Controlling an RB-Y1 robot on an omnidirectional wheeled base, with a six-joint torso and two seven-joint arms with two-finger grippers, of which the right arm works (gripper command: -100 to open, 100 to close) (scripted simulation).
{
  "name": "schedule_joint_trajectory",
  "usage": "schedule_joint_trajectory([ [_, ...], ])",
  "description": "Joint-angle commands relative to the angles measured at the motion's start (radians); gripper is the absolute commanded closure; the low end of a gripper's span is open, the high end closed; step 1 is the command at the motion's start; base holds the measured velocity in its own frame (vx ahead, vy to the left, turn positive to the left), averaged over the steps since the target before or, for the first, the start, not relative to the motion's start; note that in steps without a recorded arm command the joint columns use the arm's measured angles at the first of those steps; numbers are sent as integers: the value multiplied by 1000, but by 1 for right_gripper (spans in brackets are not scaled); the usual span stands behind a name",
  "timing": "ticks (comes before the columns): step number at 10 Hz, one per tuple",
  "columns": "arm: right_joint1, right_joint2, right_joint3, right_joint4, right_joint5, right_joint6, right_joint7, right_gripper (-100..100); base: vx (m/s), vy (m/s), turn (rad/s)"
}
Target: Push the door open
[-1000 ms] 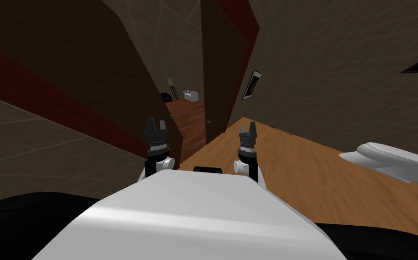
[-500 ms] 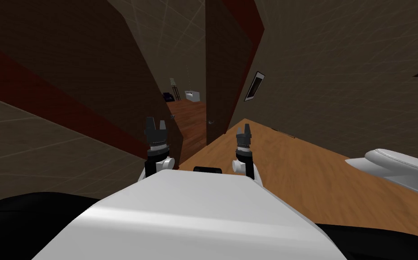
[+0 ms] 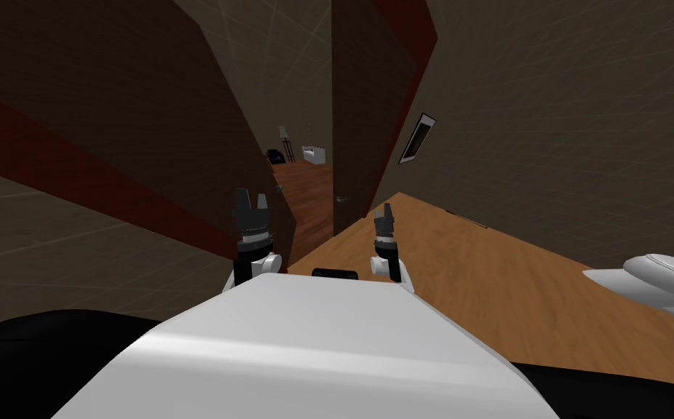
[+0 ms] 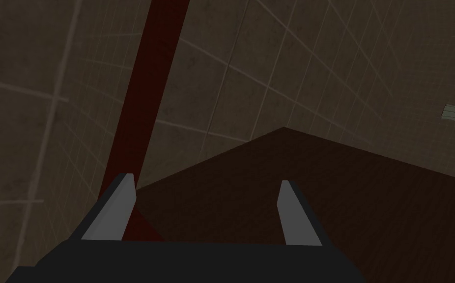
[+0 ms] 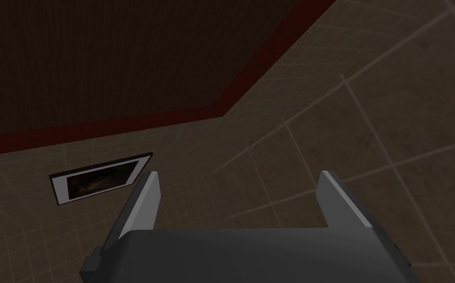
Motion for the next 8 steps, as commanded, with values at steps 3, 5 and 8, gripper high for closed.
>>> schedule_joint_trajectory([
  [3, -37, -8, 10, 97, 5, -19, -12, -100, 61, -42, 57],
  [5, -68, -14, 17, 165, 9, -35, -22, -100, 72, -48, 105],
  [8, -100, -19, 24, 242, 12, -52, -32, -100, 70, -51, 59],
])
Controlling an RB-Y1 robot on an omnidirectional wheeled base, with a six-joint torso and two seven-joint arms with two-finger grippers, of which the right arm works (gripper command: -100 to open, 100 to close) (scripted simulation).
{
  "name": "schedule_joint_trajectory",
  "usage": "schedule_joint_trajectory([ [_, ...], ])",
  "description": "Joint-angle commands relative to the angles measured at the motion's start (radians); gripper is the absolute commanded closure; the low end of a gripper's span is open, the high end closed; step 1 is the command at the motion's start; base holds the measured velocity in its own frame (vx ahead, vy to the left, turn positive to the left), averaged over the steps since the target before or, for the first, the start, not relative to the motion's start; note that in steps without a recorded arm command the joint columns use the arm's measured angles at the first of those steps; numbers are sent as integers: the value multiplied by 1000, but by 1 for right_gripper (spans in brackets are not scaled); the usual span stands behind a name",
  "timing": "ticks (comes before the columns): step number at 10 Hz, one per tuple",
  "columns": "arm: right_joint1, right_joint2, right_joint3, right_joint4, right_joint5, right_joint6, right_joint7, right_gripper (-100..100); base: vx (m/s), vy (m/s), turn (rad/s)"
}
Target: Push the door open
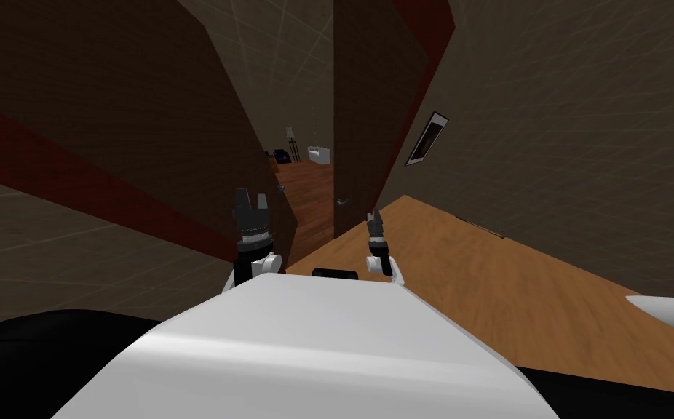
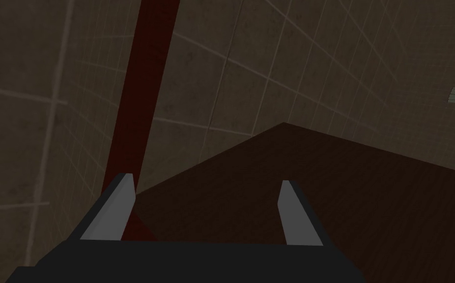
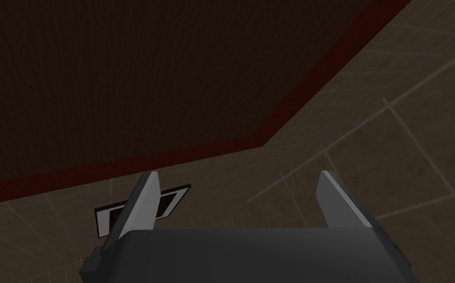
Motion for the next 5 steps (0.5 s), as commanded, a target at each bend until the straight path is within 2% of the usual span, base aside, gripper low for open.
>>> schedule_joint_trajectory([
  [1, -12, 2, 4, 33, 3, -2, -1, -100, 64, -41, 40],
  [2, -29, 0, 8, 64, 5, -11, -7, -100, 50, -41, 60],
  [3, -29, 0, 8, 75, 5, -11, -7, -100, 38, -34, 42],
  [4, -46, -2, 12, 118, 6, -20, -12, -100, 39, -36, 67],
  [5, -46, -2, 12, 118, 6, -20, -12, -100, 34, -31, 40],
])
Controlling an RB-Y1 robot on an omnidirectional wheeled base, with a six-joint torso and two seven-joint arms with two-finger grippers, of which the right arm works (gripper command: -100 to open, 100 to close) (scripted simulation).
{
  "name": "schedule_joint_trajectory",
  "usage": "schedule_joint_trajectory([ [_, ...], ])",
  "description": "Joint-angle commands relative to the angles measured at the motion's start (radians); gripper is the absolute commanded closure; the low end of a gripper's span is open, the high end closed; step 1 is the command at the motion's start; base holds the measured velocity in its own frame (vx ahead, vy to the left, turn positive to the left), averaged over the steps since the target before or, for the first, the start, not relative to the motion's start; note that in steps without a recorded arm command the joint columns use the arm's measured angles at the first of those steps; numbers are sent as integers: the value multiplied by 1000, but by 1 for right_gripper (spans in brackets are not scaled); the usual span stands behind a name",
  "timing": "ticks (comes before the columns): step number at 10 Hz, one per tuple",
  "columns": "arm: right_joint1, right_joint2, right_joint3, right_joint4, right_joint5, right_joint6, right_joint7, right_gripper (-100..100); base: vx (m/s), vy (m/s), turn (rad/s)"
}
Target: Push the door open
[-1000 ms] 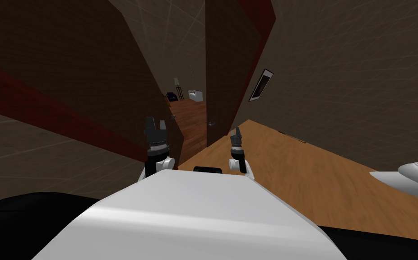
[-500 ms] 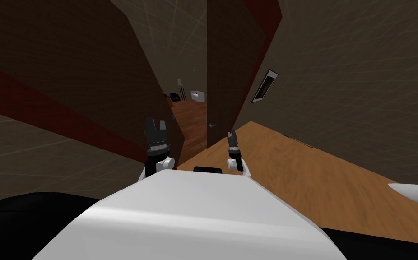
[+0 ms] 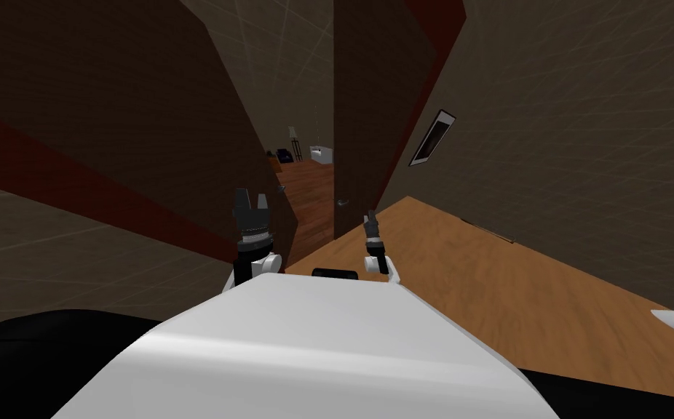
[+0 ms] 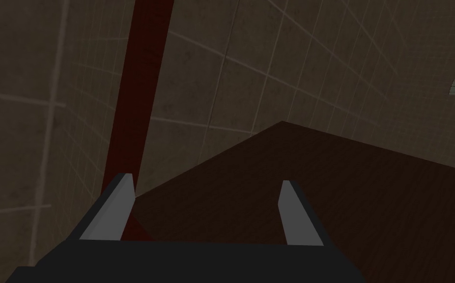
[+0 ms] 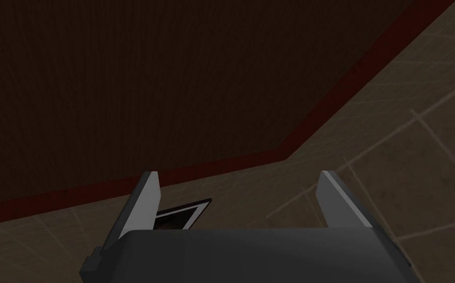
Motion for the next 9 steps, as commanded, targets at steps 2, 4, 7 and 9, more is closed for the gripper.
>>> schedule_joint_trajectory([
  [2, -24, -3, 3, 54, 2, -11, -6, -100, 48, -40, 55],
  [4, -59, -5, 11, 128, 6, -29, -17, -100, 58, -49, 94],
  [7, -94, -8, 19, 215, 10, -47, -29, -100, 63, -54, 67],
  [9, -111, -8, 23, 265, 12, -56, -34, -100, 56, -50, 56],
])
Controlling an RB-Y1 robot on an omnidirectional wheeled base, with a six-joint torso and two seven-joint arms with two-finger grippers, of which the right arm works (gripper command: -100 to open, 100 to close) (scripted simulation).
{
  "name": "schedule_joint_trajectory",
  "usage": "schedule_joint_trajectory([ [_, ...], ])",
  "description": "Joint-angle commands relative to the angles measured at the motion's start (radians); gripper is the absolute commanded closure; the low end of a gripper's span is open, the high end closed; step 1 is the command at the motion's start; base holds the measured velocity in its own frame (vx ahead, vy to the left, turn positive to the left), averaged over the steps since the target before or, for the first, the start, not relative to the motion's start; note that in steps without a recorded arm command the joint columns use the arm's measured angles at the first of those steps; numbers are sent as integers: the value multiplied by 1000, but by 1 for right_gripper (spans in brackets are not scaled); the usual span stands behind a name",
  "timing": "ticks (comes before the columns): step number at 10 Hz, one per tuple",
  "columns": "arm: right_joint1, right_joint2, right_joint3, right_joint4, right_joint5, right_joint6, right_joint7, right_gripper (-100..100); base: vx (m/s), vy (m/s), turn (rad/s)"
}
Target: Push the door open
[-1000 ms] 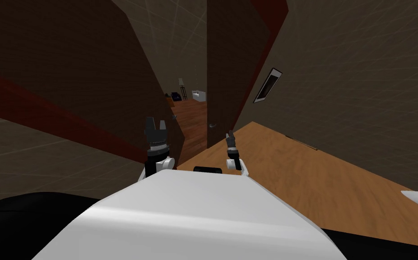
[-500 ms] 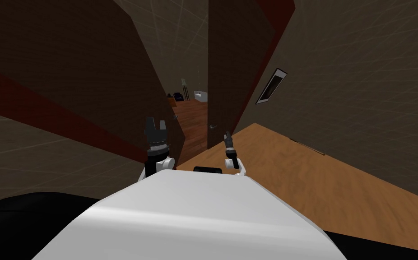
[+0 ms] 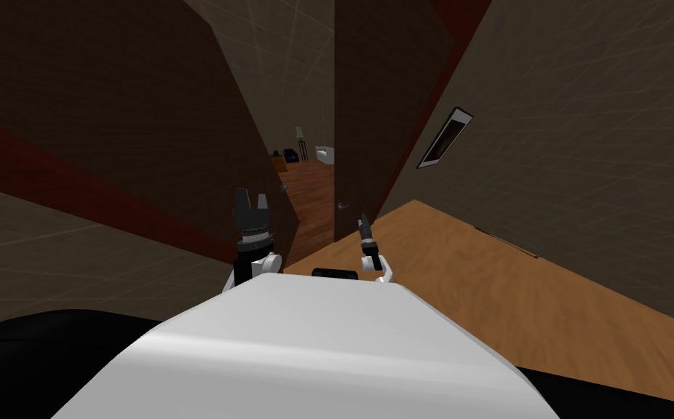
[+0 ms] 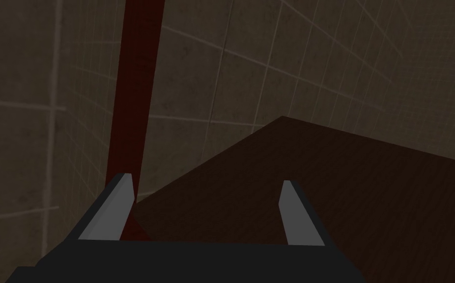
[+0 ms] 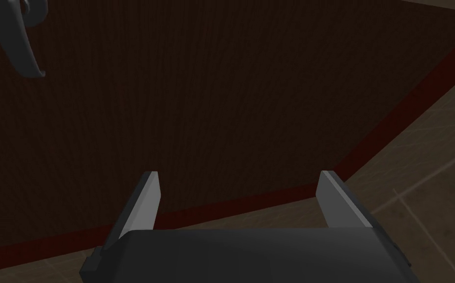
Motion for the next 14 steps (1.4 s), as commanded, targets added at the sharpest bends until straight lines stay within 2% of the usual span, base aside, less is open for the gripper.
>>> schedule_joint_trajectory([
  [1, -27, -1, 6, 50, 3, -12, -10, -100, 60, -68, 109],
  [2, -27, -1, 6, 70, 3, -12, -10, -100, 40, -51, 42],
  [3, -45, -2, 10, 103, 5, -21, -15, -100, 42, -45, 75],
  [4, -45, -2, 10, 114, 5, -21, -15, -100, 35, -35, 36],
  [6, -78, -1, 17, 183, 9, -39, -26, -100, 50, -53, 84],
  [7, -78, -1, 17, 200, 9, -39, -26, -100, 47, -52, 45],
  [12, -159, 3, 36, 387, 18, -81, -52, -100, 75, -74, 91],
  [13, -159, 3, 36, 404, 18, -81, -52, -100, 48, -67, 40],
  [14, -174, 4, 39, 440, 20, -88, -57, -100, 37, -47, 56],
])
